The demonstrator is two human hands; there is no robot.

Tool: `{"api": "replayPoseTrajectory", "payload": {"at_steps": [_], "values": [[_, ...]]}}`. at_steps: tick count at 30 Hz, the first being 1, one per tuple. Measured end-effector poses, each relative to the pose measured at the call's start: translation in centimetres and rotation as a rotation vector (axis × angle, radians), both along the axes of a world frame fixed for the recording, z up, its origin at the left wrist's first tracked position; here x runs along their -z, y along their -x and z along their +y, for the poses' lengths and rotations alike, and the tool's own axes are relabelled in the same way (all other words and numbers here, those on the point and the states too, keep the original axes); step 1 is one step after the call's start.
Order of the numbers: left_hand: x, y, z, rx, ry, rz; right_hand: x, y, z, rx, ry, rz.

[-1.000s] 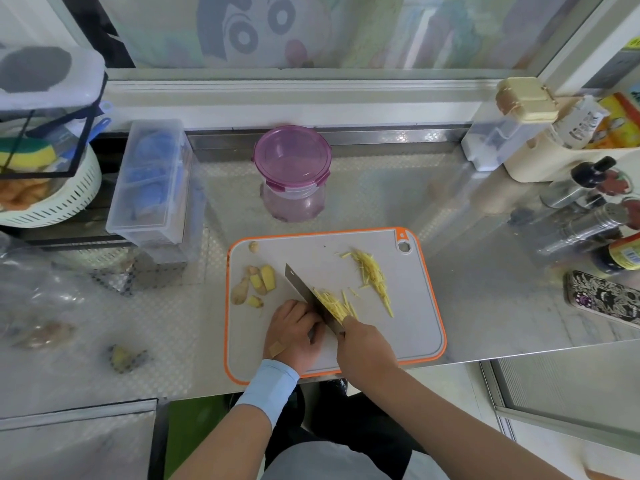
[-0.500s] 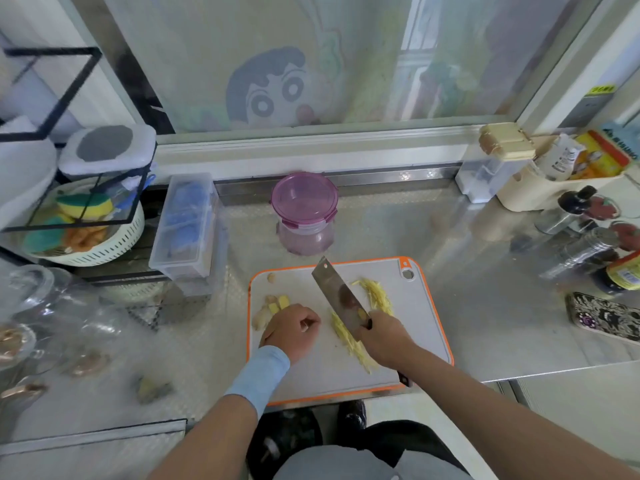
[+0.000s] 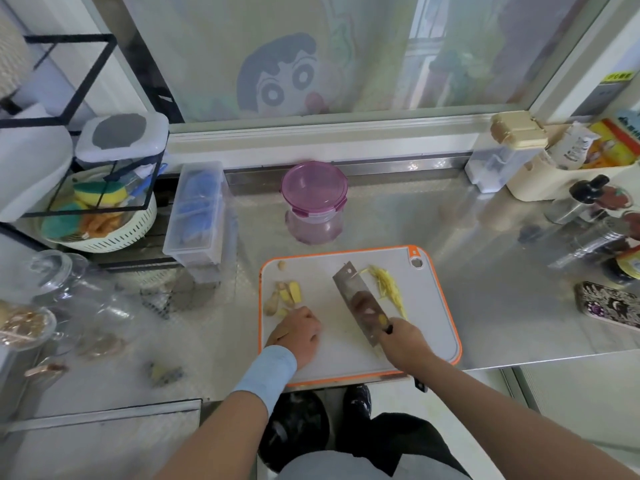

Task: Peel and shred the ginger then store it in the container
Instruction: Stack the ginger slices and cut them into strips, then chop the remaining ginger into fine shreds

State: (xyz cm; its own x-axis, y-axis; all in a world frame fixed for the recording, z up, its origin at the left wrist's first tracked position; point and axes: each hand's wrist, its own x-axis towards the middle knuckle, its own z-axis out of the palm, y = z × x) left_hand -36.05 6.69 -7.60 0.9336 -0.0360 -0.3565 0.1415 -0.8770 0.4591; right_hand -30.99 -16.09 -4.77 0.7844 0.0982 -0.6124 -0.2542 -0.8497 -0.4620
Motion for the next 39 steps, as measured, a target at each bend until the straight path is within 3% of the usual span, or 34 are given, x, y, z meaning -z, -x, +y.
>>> {"api": "replayPoseTrajectory", "payload": {"at_steps": [4,7,15,20,25,28,31,33,37,39], "values": [[-0.5,-0.3,-0.3,-0.042,-0.014,0.041,-0.2,-2.5,-1.3,-0.018,0.079,-0.06],[-0.5,-0.5,-0.5,-0.05,-0.02,0.059,-0.6,-2.8,-1.4,-0.029,0.027,-0.058],[-0.6,-1.4,-2.2,-0.065,-0.102,0.046,-0.2,-0.9,-4.8,-0.155,0.012,0.117],[-0.9,-2.6,-3.4,-0.049,-0.171,0.032,-0.7,-3.7,-6.1,-0.087,0.086,-0.007],[-1.6,-4.1,-3.7,-0.07,-0.103,0.026,-1.4,-5.0,-5.5,-0.146,0.094,-0.034],[-2.9,-5.5,-3.3,-0.211,0.014,-0.14,-2.7,-4.9,-5.1,-0.19,0.077,-0.175],[-4.5,-6.9,-2.7,-0.433,0.16,-0.391,-4.0,-4.4,-5.4,-0.414,0.166,-0.41],[-5.0,-7.4,-2.5,-0.48,0.188,-0.422,-4.0,-4.1,-5.8,-0.524,0.169,-0.516],[-4.6,-7.8,-2.3,-0.316,0.125,-0.407,-3.1,-5.1,-7.0,-0.567,0.12,-0.64],[-4.8,-8.5,-2.5,-0.362,0.099,-0.396,-2.5,-5.8,-7.4,-0.615,0.095,-0.704]]}}
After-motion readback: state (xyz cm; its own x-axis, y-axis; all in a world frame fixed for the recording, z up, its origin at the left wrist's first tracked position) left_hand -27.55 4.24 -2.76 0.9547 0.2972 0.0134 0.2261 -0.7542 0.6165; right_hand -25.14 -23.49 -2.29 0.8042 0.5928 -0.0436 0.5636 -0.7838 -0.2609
